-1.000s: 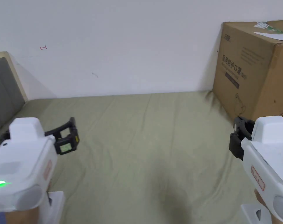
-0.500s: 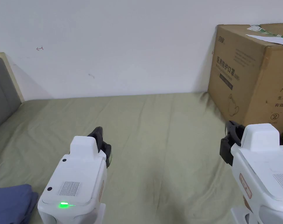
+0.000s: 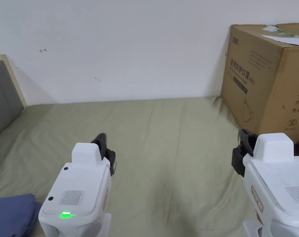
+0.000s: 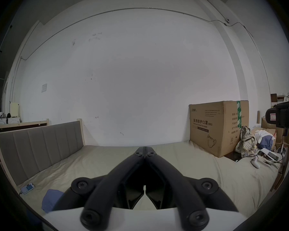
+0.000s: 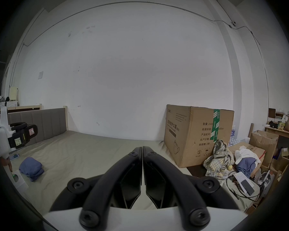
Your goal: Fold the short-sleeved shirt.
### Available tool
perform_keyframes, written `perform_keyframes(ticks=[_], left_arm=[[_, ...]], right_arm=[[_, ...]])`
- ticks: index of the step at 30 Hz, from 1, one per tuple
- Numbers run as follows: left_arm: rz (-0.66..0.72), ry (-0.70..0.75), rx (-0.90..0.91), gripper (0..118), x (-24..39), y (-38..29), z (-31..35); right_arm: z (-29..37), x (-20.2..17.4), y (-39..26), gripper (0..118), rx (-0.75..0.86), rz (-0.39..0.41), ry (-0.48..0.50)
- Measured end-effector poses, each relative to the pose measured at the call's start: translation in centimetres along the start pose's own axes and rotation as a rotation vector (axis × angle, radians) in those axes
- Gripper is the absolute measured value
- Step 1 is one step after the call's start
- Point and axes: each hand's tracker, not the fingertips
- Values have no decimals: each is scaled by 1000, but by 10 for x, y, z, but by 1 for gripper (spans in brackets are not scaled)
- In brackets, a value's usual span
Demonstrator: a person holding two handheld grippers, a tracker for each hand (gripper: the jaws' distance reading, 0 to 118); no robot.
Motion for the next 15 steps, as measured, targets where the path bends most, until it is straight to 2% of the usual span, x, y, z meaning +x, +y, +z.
perform_keyframes(ticks=[15], left_arm=[[-3, 5, -4, 0, -4, 1, 0]], right_arm=[[-1, -1, 2, 1, 1, 0, 2]])
